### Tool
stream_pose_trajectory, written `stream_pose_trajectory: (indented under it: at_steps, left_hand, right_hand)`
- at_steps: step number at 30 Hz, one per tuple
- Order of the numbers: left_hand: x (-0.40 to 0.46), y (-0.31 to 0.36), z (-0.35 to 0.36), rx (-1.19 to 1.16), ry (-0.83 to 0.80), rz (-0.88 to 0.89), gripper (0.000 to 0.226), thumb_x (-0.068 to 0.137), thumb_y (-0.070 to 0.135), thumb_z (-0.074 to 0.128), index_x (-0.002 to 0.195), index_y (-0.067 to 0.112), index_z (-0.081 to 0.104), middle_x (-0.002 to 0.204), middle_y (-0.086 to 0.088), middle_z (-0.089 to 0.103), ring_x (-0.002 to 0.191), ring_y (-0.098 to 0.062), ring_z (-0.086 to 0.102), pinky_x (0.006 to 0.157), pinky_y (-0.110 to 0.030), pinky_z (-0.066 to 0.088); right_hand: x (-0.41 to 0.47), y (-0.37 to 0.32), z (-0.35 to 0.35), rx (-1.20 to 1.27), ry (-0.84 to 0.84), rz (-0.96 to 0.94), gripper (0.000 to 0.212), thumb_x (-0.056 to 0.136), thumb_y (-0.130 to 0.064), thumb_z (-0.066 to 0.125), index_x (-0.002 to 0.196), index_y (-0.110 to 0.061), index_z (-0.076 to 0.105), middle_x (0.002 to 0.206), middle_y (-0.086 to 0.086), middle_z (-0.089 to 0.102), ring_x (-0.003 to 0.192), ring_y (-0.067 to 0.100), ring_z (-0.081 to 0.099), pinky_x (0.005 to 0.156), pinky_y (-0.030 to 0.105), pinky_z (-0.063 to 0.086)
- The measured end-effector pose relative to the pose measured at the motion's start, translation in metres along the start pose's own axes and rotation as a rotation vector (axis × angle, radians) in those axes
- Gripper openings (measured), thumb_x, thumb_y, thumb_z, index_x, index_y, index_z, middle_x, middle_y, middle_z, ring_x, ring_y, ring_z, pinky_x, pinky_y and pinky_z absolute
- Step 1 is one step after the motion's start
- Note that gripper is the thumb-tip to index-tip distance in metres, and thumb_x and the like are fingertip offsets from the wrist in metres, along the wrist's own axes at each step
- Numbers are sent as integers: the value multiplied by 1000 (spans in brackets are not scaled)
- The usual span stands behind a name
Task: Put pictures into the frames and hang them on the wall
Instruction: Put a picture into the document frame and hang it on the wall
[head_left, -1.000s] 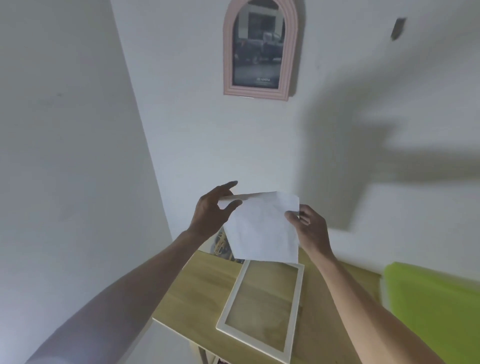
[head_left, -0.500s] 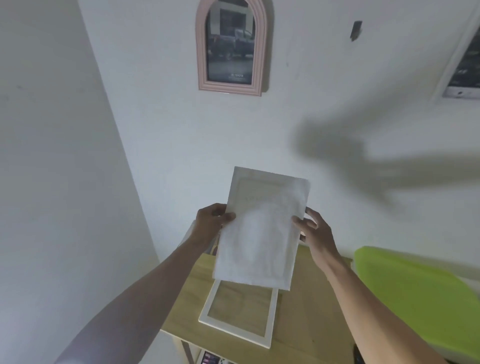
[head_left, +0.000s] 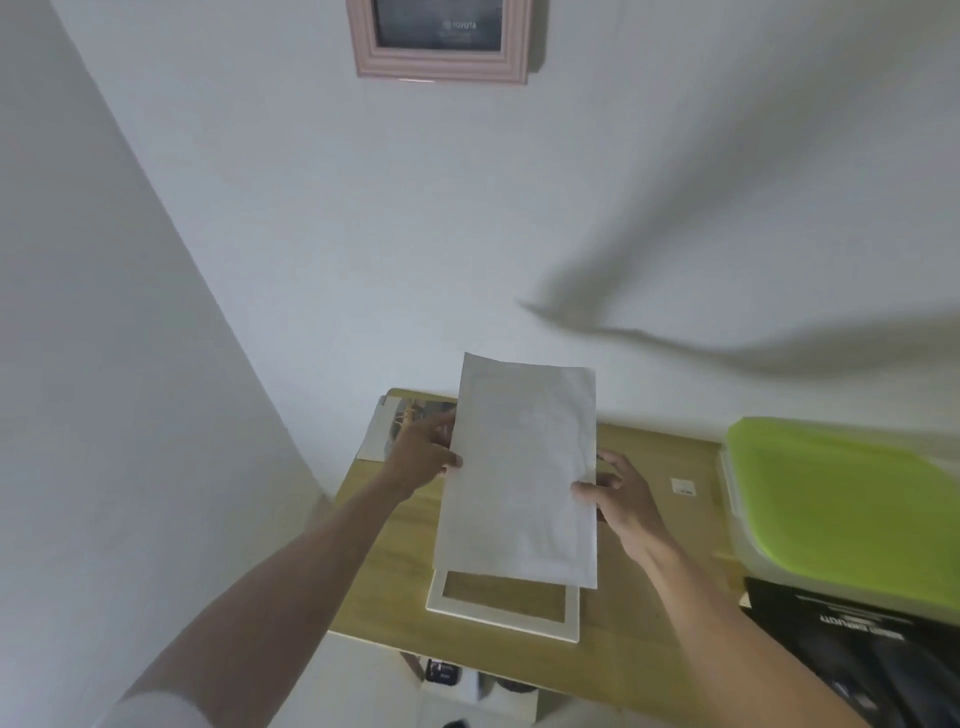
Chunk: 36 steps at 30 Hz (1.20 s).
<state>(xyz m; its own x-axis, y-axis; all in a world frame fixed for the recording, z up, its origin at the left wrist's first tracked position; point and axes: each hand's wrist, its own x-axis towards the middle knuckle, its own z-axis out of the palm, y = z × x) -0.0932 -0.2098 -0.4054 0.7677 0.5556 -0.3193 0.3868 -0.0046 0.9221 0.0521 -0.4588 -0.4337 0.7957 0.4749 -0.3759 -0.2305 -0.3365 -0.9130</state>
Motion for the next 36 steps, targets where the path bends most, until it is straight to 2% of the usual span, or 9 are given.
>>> stream_pose_trajectory:
  at_steps: [3, 6, 10, 13, 16, 20, 23, 27, 36]
  left_hand:
    - [14, -27, 0, 112, -21, -33, 67, 74, -16, 66, 131, 18, 60, 84, -10, 67, 85, -30, 67, 77, -43, 57]
    - [27, -53, 9, 214, -43, -52, 67, 74, -13, 65, 130, 21, 60, 88, -12, 70, 87, -30, 69, 80, -47, 59]
    - [40, -83, 25, 298, -35, -79, 70, 77, -8, 66, 139, 22, 51, 91, -5, 68, 84, -19, 67, 63, -24, 50]
    - [47, -101, 36, 391, -27, -76, 75, 80, -6, 67, 147, 18, 41, 102, -7, 65, 89, -19, 63, 63, -17, 47]
    - [51, -113, 40, 542, -98, -22, 71, 85, 1, 66, 149, 10, 36, 118, -11, 57, 101, -22, 56, 83, -23, 48]
    - [49, -129, 35, 780, -150, 126, 62, 90, 14, 67, 146, 6, 41, 138, -10, 45, 122, -27, 49, 99, -36, 48]
    - [45, -138, 30, 898, -140, 182, 49, 92, 22, 64, 136, 6, 53, 145, -11, 42, 125, -27, 48, 97, -41, 50]
    - [45, -145, 26, 892, -162, 177, 37, 94, 22, 60, 126, 3, 61, 147, -11, 41, 121, -27, 54, 93, -43, 51]
    - [52, -153, 25, 847, -156, 215, 32, 95, 15, 59, 122, -2, 63, 143, -14, 45, 117, -30, 59, 93, -42, 53]
  right_hand:
    - [1, 24, 10, -81, 26, 55, 58, 80, -8, 76, 130, -26, 53, 101, 8, 70, 84, 19, 73, 66, 25, 52]
    - [4, 44, 22, -180, 60, 101, 55, 82, -11, 74, 130, -25, 52, 100, -3, 66, 84, 11, 69, 61, 19, 48]
    - [10, 66, 34, -346, 95, 163, 56, 81, -18, 70, 133, -27, 50, 103, -12, 66, 83, 5, 67, 62, 19, 48]
    - [18, 78, 38, -478, 109, 197, 59, 78, -25, 68, 134, -26, 51, 109, -9, 67, 88, 11, 67, 71, 28, 53]
    - [27, 90, 39, -590, 84, 214, 72, 69, -41, 64, 138, -30, 48, 118, -5, 63, 95, 14, 65, 80, 34, 56]
    - [24, 88, 46, -716, 87, 241, 67, 84, -36, 65, 146, -30, 40, 132, 4, 45, 106, 22, 59, 79, 29, 44]
    - [24, 95, 47, -746, 85, 233, 69, 88, -39, 63, 150, -27, 35, 138, 6, 40, 109, 24, 58, 78, 30, 43]
    - [22, 99, 48, -771, 74, 212, 71, 90, -47, 60, 153, -32, 32, 144, 4, 35, 116, 22, 55, 85, 31, 45]
    - [23, 99, 54, -856, 59, 203, 62, 95, -47, 52, 153, -35, 31, 146, 4, 34, 122, 22, 54, 93, 35, 49]
